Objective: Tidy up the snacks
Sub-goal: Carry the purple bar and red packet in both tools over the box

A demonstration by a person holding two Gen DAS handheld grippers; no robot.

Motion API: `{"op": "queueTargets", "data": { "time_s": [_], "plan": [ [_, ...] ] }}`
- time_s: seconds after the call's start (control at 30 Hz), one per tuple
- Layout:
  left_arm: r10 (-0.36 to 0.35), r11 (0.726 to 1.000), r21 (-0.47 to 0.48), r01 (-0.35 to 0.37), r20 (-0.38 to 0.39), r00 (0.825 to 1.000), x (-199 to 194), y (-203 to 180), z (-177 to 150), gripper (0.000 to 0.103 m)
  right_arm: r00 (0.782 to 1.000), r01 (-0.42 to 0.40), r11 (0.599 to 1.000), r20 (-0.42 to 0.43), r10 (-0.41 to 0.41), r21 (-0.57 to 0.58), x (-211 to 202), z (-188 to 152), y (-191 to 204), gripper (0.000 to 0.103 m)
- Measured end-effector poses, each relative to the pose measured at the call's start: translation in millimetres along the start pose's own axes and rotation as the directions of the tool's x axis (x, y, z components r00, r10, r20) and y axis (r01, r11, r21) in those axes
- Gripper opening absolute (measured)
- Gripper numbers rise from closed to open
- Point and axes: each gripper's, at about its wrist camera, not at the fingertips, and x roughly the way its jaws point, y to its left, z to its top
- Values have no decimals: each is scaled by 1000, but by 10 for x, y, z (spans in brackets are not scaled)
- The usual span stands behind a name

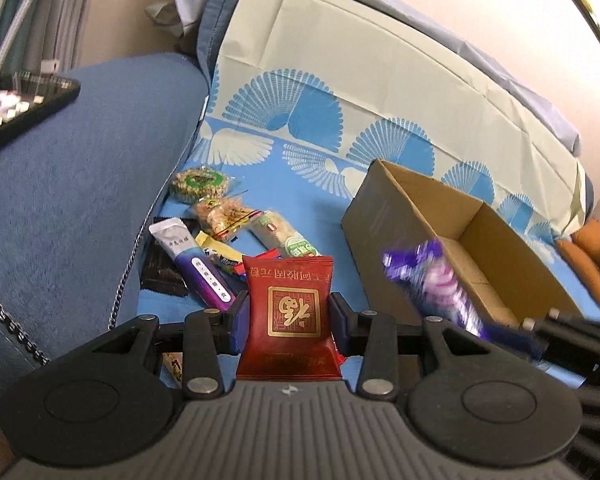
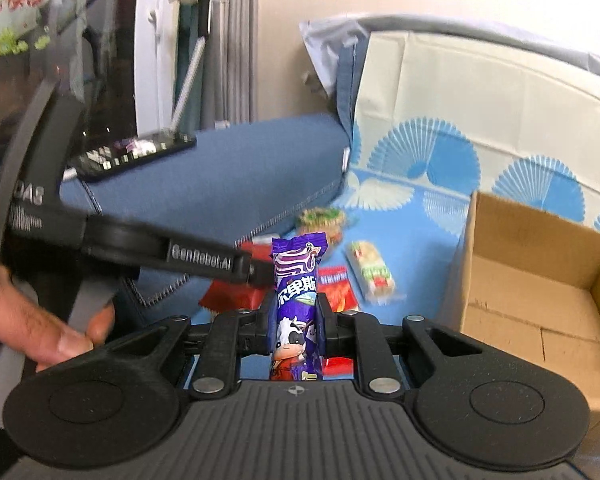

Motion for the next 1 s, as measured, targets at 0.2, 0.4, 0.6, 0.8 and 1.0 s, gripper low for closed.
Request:
{"op": "queueTargets", "data": {
  "time_s": [0.2, 0.4, 0.6, 0.8, 1.0],
  "plan": [
    [45, 998, 40, -44, -9, 999, -102, -197, 150, 45, 997, 6, 999, 74, -9, 50, -151, 144, -237, 19],
    [32, 998, 59, -34, 37, 999, -143, -513, 430, 45, 990, 43, 984, 125, -65, 172, -296, 274, -605, 19],
    [-34, 997, 76, 29, 63, 997, -45, -966, 679, 45, 976, 121, 951, 140, -166, 283, -381, 309, -969, 19],
    [-107, 989, 111, 100, 66, 992, 133, -1458, 859, 45, 950, 220, 890, 121, -289, 398, -449, 248, -1349, 19],
    [-155, 981, 127, 145, 80, 985, 324, -1830, 1014, 45, 918, 300, 825, 92, -387, 480, -496, 162, -1650, 19]
  ]
}}
